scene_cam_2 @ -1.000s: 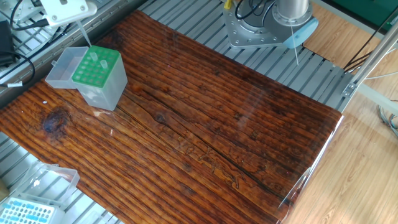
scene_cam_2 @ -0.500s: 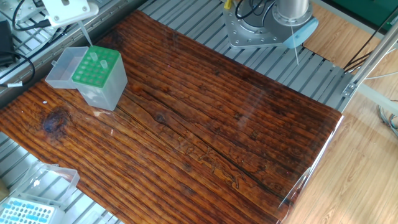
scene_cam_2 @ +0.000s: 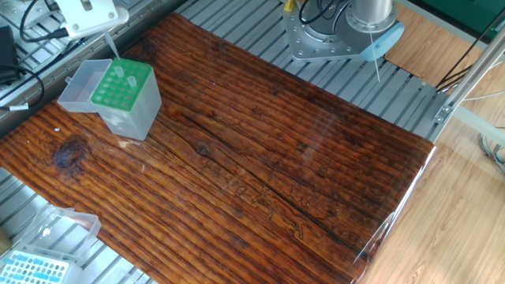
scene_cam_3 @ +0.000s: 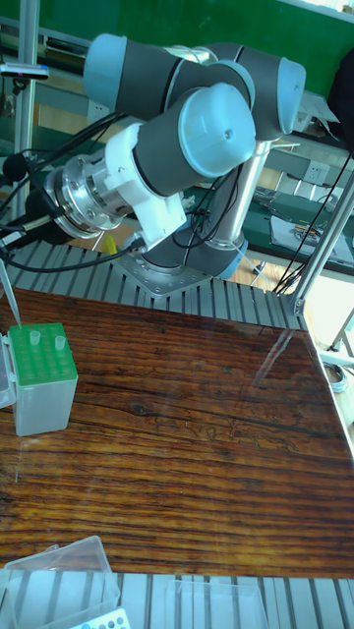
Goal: Insert a large pipette tip into the holder for large pipette tips
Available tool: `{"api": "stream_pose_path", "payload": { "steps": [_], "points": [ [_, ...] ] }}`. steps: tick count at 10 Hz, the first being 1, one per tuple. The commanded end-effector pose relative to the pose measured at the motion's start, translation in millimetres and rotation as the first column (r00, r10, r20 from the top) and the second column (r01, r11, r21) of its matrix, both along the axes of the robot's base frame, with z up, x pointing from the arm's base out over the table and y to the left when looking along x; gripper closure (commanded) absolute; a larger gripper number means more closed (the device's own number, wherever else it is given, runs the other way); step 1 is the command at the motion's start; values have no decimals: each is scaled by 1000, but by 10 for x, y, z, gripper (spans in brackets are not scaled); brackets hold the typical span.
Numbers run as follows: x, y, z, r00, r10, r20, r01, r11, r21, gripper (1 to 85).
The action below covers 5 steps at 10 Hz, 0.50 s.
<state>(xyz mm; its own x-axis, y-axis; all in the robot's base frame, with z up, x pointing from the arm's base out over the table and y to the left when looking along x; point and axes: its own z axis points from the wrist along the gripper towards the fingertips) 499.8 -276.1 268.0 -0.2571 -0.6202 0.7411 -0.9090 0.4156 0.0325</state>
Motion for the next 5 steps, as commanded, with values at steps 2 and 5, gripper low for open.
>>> {"api": "stream_pose_path", "payload": {
  "steps": [2, 5],
  "points": [
    [-15, 27, -41, 1000, -10, 0, 10, 1000, 9, 847],
    [-29, 28, -43, 1000, -11, -5, 12, 1000, 10, 847]
  ]
}}
